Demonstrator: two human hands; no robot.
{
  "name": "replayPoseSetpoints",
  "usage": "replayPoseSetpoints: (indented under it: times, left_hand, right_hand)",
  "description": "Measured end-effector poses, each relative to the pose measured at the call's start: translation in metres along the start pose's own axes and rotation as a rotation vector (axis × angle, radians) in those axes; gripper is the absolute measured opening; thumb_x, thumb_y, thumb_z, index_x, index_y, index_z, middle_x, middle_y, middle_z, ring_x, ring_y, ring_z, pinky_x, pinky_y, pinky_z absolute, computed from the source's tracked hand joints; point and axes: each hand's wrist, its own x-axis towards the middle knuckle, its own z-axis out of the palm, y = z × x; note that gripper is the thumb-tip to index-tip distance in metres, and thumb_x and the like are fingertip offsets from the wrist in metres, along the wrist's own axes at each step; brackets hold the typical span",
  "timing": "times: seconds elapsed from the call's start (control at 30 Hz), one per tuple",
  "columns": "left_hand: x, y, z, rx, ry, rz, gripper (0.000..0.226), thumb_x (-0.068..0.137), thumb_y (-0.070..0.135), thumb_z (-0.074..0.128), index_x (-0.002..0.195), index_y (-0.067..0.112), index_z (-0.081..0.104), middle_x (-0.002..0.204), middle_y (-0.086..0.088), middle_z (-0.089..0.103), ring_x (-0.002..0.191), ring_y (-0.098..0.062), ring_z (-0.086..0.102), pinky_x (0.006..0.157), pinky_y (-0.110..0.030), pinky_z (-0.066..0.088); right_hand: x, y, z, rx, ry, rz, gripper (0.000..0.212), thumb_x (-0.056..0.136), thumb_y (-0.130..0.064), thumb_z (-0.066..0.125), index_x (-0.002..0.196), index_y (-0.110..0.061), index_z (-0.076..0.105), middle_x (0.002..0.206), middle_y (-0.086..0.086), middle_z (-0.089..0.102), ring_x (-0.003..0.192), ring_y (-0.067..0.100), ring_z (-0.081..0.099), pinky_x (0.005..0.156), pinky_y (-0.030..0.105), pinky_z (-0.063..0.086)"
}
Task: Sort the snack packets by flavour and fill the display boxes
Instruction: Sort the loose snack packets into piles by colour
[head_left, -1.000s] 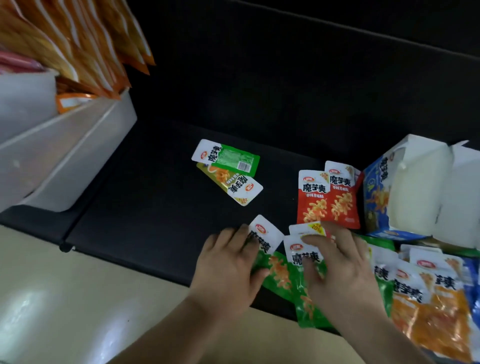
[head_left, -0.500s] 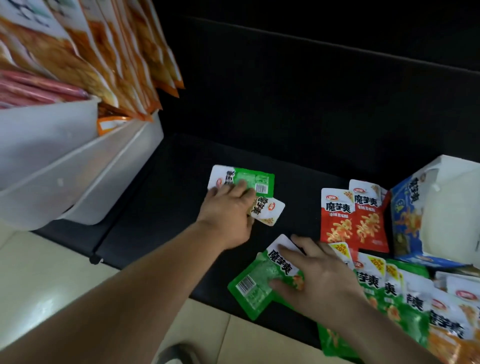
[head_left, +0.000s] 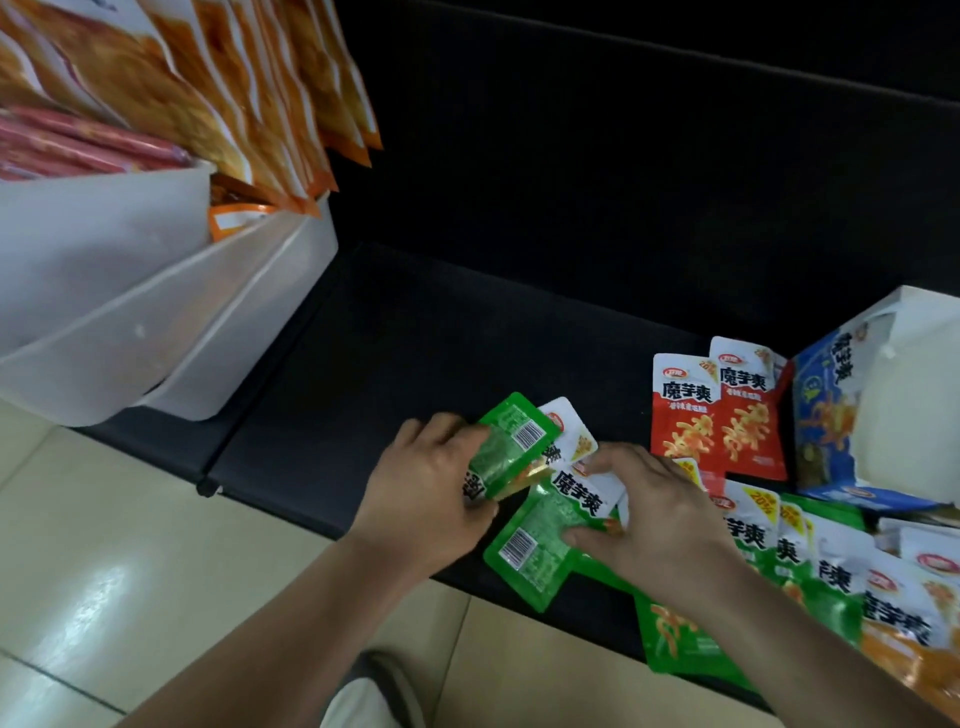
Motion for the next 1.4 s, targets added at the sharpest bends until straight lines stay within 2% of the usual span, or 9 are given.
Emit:
replayPoseSetpoints:
  times: [0.23, 0.4, 0.57, 0.67, 0.73, 0.83, 0.97, 1.2, 1.4]
  left_hand:
    - [-0.011, 0.046, 0.002, -0.596, -0.202, -0.261, 0.059, 0.066, 0.056, 0.079, 0.120, 0.052, 0.055, 0.109, 0.020, 0.060, 0.081, -0.011, 0.070, 0.075, -0.038, 0.062]
    - [-0.025, 0.073, 0.006, -0.887, -0.298, -0.312, 0.055, 0.070, 0.037, 0.088, 0.116, 0.049, 0.059, 0.105, 0.013, 0.066, 0.070, -0.014, 0.073, 0.062, -0.039, 0.064]
    - [-0.014, 0.038, 0.008, -0.255, 0.003, -0.326, 0.070, 0.071, 0.062, 0.080, 0.133, 0.039, 0.056, 0.111, 0.014, 0.052, 0.105, -0.012, 0.058, 0.083, -0.037, 0.058]
    - [-0.015, 0.037, 0.009, -0.005, 0.130, -0.167, 0.063, 0.078, 0.061, 0.074, 0.128, 0.023, 0.066, 0.123, 0.002, 0.056, 0.109, -0.023, 0.054, 0.084, -0.040, 0.055]
    - [-0.015, 0.054, 0.015, -0.002, 0.183, -0.058, 0.054, 0.083, 0.061, 0.064, 0.118, 0.020, 0.069, 0.118, 0.001, 0.060, 0.102, -0.024, 0.057, 0.078, -0.042, 0.056]
    - [-0.009, 0.091, 0.025, -0.008, 0.072, -0.030, 0.056, 0.084, 0.069, 0.053, 0.114, 0.023, 0.066, 0.104, 0.002, 0.063, 0.096, -0.022, 0.061, 0.074, -0.039, 0.056]
    - [0.003, 0.105, 0.034, -0.133, -0.078, -0.120, 0.041, 0.087, 0.051, 0.070, 0.119, 0.029, 0.057, 0.105, 0.006, 0.062, 0.097, -0.018, 0.065, 0.071, -0.031, 0.052]
    - [0.005, 0.102, 0.041, -0.183, 0.048, -0.213, 0.039, 0.079, 0.046, 0.081, 0.103, 0.021, 0.062, 0.103, 0.000, 0.045, 0.079, -0.027, 0.059, 0.066, -0.036, 0.051]
    - [0.019, 0.118, 0.034, -0.231, -0.103, -0.323, 0.051, 0.076, 0.043, 0.084, 0.110, 0.018, 0.056, 0.067, 0.003, 0.069, 0.057, -0.013, 0.068, 0.052, -0.026, 0.044]
  right_hand:
    - [-0.012, -0.002, 0.000, 0.211, 0.355, 0.016, 0.044, 0.089, -0.019, 0.075, 0.130, -0.028, 0.062, 0.125, -0.007, 0.054, 0.103, 0.018, 0.064, 0.080, 0.030, 0.057]
    - [-0.027, 0.010, -0.005, 0.409, 0.300, 0.213, 0.036, 0.097, -0.015, 0.066, 0.129, -0.032, 0.059, 0.121, -0.005, 0.062, 0.089, 0.007, 0.066, 0.064, 0.021, 0.054]
    - [-0.036, 0.018, 0.000, 0.196, 0.369, 0.041, 0.035, 0.089, -0.009, 0.074, 0.121, -0.021, 0.071, 0.115, -0.004, 0.066, 0.094, 0.015, 0.067, 0.082, 0.029, 0.053]
    - [-0.038, 0.017, 0.001, 0.195, 0.363, -0.020, 0.034, 0.088, -0.008, 0.076, 0.120, -0.021, 0.073, 0.109, -0.005, 0.070, 0.062, -0.004, 0.049, 0.071, 0.022, 0.051]
    - [-0.043, 0.018, -0.003, 0.261, 0.341, -0.013, 0.033, 0.092, -0.008, 0.072, 0.121, -0.023, 0.072, 0.110, -0.007, 0.070, 0.048, -0.014, 0.037, 0.063, 0.012, 0.043]
    - [-0.052, 0.021, -0.012, 0.435, 0.239, 0.113, 0.032, 0.099, -0.012, 0.062, 0.121, -0.033, 0.071, 0.109, -0.019, 0.070, 0.054, 0.004, 0.061, 0.047, 0.014, 0.042]
    - [-0.059, 0.026, -0.030, 0.643, 0.197, 0.237, 0.025, 0.101, -0.018, 0.063, 0.107, -0.040, 0.074, 0.101, -0.024, 0.073, 0.086, 0.002, 0.068, 0.067, 0.012, 0.051]
    - [-0.085, 0.037, -0.051, 0.776, 0.088, 0.292, 0.015, 0.101, -0.022, 0.066, 0.100, -0.031, 0.077, 0.090, -0.003, 0.075, 0.082, 0.018, 0.070, 0.068, 0.014, 0.050]
    - [-0.118, 0.071, -0.058, 0.839, 0.083, 0.337, 0.014, 0.101, -0.023, 0.066, 0.101, -0.031, 0.078, 0.093, -0.002, 0.076, 0.091, 0.021, 0.070, 0.077, 0.023, 0.054]
